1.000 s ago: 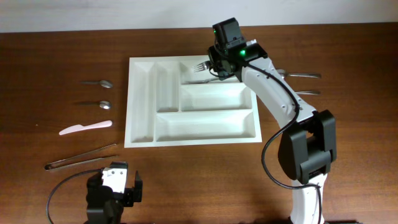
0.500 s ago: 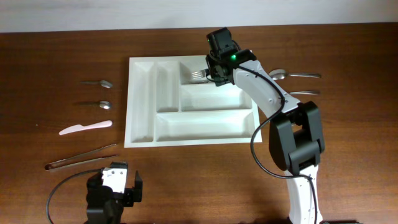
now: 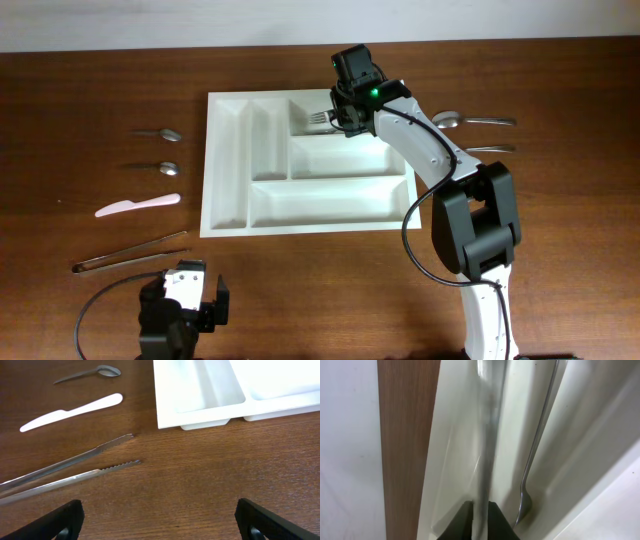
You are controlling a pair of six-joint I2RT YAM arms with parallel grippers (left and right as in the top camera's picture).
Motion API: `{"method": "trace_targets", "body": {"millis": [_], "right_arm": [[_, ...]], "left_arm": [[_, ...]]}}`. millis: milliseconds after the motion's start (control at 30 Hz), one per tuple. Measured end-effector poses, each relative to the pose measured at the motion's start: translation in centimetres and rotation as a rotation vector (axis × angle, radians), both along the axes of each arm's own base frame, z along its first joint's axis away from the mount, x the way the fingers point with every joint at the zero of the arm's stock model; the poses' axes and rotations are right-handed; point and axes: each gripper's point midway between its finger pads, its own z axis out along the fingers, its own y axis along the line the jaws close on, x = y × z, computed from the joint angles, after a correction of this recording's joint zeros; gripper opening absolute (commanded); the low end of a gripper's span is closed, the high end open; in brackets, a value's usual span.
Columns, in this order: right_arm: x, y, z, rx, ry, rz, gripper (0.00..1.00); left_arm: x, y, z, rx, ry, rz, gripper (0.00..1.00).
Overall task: Pack container
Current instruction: 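Carry the second fork with the right gripper into the top compartment, then open the right gripper to release the fork and withdraw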
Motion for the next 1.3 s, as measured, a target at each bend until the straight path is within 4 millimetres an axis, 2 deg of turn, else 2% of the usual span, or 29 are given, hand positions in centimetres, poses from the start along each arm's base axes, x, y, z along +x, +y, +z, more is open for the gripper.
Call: {"method": "trace_targets", "body": {"millis": [133,233,367,500,633,667,700,767,900,933,1000,1100,1200,1300], "right_arm": [[0.0,0.0,0.0,-0.001,0.000,0.001,0.25],[0.0,0.0,0.0,0.000,0.000,0.001,0.29],[0.6,0.3,0.5,-0.003,-0.037,0.023,0.29],[2.5,1.3,2.5,-0.034,-0.172,0.136,0.30],[2.8,1.1,3.1,-0.129,-0.225,0.266,0.31],[2.6,0.0,3.9,-0.194,-0.236,0.328,0.33],[2.5,-0.3,4.1,-0.206,-0.236,0.340,0.36],[2.1,-2.5,5.2,-0.247,-0.219,0.357,0.44],[1.0,-9.3,7.7,-0.285,-0.158,0.323,0.66],[0.5,-11.6,8.2,-0.285,-0.130,0.301,0.68],[-0.7,-14.9,8.4,-0.272,-0.070,0.275,0.68],[-3.1,-19.1,7.1,-0.235,0.059,0.234,0.57],[-5.0,-21.1,6.1,-0.201,0.152,0.205,0.57],[-5.6,-21.8,5.8,-0.163,0.190,0.155,0.66]], "left_arm": [[0.0,0.0,0.0,0.000,0.000,0.000,0.99],[0.0,0.0,0.0,0.000,0.000,0.000,0.99],[0.0,0.0,0.0,0.000,0.000,0.000,0.99],[0.0,0.0,0.0,0.000,0.000,0.000,0.99],[0.0,0.0,0.0,0.000,0.000,0.000,0.99],[0.0,0.0,0.0,0.000,0.000,0.000,0.99],[0.0,0.0,0.0,0.000,0.000,0.000,0.99],[0.0,0.0,0.0,0.000,0.000,0.000,0.99],[0.0,0.0,0.0,0.000,0.000,0.000,0.99],[0.0,0.0,0.0,0.000,0.000,0.000,0.99],[0.0,0.0,0.0,0.000,0.000,0.000,0.99],[0.0,0.0,0.0,0.000,0.000,0.000,0.99],[0.0,0.0,0.0,0.000,0.000,0.000,0.99],[0.0,0.0,0.0,0.000,0.000,0.000,0.99]]}}
